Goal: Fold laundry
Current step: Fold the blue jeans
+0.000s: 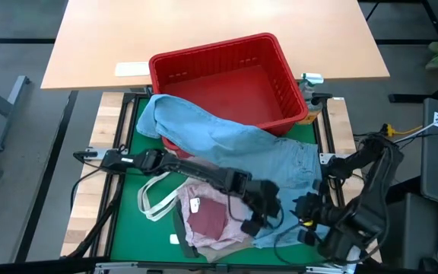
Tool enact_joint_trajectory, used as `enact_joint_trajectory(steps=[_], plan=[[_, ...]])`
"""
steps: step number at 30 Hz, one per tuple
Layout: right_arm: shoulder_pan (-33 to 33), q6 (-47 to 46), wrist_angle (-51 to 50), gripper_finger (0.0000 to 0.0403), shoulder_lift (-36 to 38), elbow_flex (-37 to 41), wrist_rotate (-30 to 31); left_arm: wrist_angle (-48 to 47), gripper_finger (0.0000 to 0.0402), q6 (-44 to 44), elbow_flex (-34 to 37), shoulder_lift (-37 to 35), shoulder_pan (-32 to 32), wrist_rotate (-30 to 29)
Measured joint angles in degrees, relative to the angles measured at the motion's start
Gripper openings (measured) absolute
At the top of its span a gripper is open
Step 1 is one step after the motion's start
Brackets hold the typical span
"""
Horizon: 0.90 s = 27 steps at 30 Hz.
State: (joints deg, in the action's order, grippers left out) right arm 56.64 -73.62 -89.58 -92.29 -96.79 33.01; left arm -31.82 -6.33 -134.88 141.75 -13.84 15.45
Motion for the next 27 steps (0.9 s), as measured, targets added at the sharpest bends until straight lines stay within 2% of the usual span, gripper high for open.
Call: enact_joint_trajectory(steps=[4, 10, 13, 20, 27], plan=[[0.0, -2.8, 6.9, 0.0143, 0.0, 8.0, -5.4, -0.3, 0.0149, -0.8, 2.1, 0.0, -3.5, -4.7], [0.0, -2.7, 25.2, 0.0143, 0.0, 19.3, -11.5, 0.1, 0.0149, -3.4, 4.3, -0.1, -8.3, -14.7], [0.0, -2.6, 33.9, 0.0143, 0.0, 24.9, -13.8, 1.2, 0.0149, -3.4, 7.2, -0.1, -9.8, -17.8], [0.0, -2.6, 48.5, 0.0143, 0.0, 32.6, -23.8, 7.8, 0.0149, -0.3, 15.1, -0.1, -11.7, -17.5], [0.0, -3.8, 50.1, 0.0143, -0.2, 35.4, -30.1, 9.2, 0.0149, -1.0, 18.0, -0.1, -13.4, -19.5]])
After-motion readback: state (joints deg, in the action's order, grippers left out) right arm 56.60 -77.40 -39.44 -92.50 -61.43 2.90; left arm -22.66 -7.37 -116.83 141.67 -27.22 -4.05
